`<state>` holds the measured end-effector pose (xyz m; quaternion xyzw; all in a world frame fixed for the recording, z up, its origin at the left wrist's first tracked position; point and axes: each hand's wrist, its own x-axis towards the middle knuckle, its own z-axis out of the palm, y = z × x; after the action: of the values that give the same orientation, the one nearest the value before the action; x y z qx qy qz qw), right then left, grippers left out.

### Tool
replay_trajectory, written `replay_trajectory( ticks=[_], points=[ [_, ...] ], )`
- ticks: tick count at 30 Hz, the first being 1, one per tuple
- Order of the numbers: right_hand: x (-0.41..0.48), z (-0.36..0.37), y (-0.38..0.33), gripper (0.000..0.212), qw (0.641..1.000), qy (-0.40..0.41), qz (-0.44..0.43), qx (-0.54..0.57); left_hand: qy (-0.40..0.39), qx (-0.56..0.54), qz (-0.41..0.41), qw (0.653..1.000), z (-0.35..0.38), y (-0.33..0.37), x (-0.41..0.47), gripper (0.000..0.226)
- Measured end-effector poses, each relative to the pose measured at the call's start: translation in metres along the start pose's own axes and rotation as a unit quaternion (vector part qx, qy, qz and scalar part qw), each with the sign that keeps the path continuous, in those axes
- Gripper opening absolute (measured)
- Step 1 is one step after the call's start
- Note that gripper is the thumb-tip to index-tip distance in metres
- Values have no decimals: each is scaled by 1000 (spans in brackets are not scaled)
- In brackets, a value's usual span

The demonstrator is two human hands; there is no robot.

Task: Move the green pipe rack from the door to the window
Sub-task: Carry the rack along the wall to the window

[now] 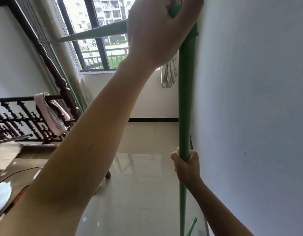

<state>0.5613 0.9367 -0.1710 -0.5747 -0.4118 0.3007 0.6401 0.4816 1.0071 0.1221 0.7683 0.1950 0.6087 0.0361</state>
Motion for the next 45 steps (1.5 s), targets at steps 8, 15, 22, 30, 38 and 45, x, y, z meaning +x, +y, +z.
replay_trajectory(
  ticks=[8, 15, 22, 30, 38, 45],
  points=[
    [48, 34, 21, 38, 1000, -26, -4, 10, -37, 41, 7, 998, 8, -57, 10, 54],
    [84, 43, 43, 26, 1000, -12, -13, 2, -6, 94, 77, 993, 22, -96, 3, 41],
    [146, 29, 57, 24, 999, -27, -21, 13, -32, 137, 96, 985, 62, -129, 23, 41],
    [259, 6, 76, 43, 998, -52, -21, 20, -75, 177, 54, 980, 133, -174, 63, 42],
    [351, 13, 94, 29, 999, -47, 19, 5, -105, 210, 21, 972, 192, -241, 90, 41],
    [423, 53, 109, 26, 998, -52, 20, -5, -86, 224, 18, 971, 208, -322, 117, 47]
  ],
)
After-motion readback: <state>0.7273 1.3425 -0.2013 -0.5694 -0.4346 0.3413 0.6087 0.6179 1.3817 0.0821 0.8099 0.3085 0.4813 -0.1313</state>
